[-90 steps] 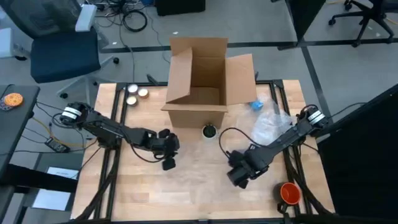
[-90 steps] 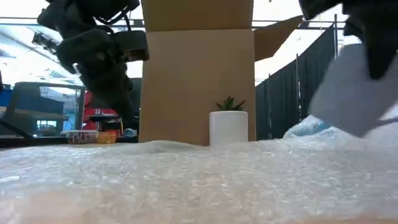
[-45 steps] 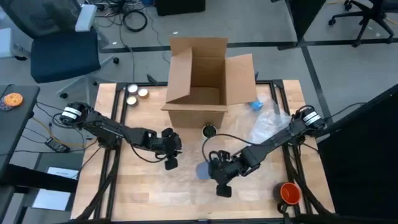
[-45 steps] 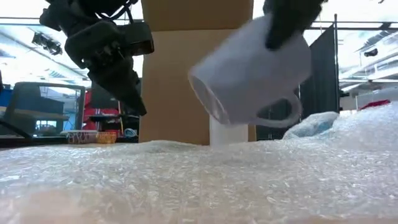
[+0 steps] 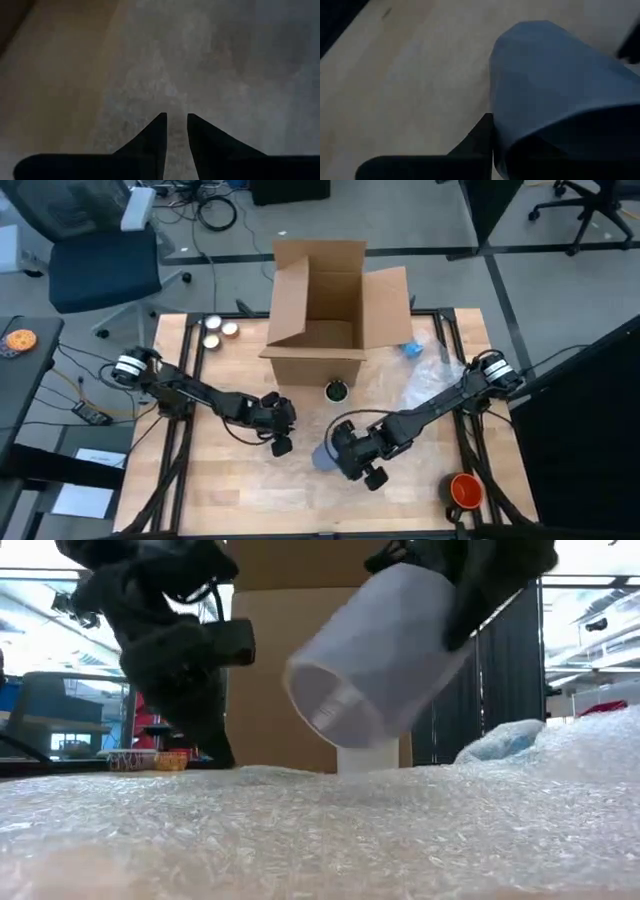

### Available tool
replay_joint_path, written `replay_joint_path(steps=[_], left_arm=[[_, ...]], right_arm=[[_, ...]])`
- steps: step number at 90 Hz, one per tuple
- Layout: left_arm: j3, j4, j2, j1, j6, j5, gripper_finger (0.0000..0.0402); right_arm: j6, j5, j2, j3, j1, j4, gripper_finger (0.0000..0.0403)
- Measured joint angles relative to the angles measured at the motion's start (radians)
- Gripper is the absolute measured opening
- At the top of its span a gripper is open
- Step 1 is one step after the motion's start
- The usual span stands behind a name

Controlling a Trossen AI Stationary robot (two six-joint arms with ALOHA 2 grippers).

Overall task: Wrap mug
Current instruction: Put the blue cup on the transparent bubble wrap

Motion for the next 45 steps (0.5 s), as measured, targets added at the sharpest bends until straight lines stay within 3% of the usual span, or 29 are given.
replay_joint_path(steps=[10, 19, 45], left_arm=[[0.001, 0.049, 0.042, 0.002, -0.022, 0.033, 0.006], [0.003, 0.072, 0.062, 0.004, -0.042, 0.05, 0.006], [0.002, -0.046, 0.01, 0.037, -0.036, 0.083, 0.006]], right_arm=[[-0.137, 0.02, 0.001, 0.037, 0.001, -0.122, 0.0], [-0.239, 0.102, 0.001, 0.06, 0.001, -0.14, 0.0], [-0.451, 0.251, 0.045, 0.051, 0.008, -0.189, 0.0]])
